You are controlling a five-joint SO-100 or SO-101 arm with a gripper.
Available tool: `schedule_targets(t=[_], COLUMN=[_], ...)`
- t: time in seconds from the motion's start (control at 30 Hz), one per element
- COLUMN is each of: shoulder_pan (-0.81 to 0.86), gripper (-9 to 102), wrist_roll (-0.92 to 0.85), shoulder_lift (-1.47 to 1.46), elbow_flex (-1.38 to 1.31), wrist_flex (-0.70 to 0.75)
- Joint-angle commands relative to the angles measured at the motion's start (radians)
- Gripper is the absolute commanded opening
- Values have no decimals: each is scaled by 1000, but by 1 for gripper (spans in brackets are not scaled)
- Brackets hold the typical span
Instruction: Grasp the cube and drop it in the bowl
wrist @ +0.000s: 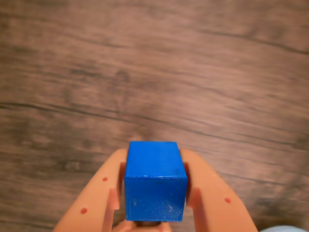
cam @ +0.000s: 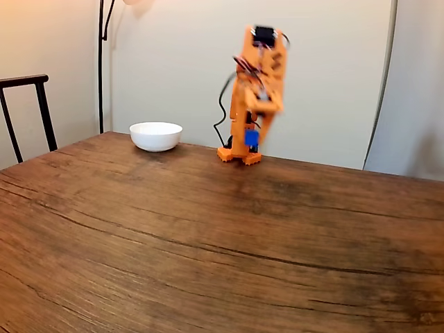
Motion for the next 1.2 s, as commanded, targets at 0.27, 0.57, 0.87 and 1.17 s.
schedule_targets(t=[0.27, 0.57, 0.87, 1.17], shoulder_pan=[273, 584, 966, 1275], gripper=[4, 4, 4, 4], wrist_roll=[184, 362, 543, 638], shoulder_lift=[351, 693, 888, 897], elbow_flex=[140, 411, 644, 831], wrist_flex=[58, 54, 0, -204])
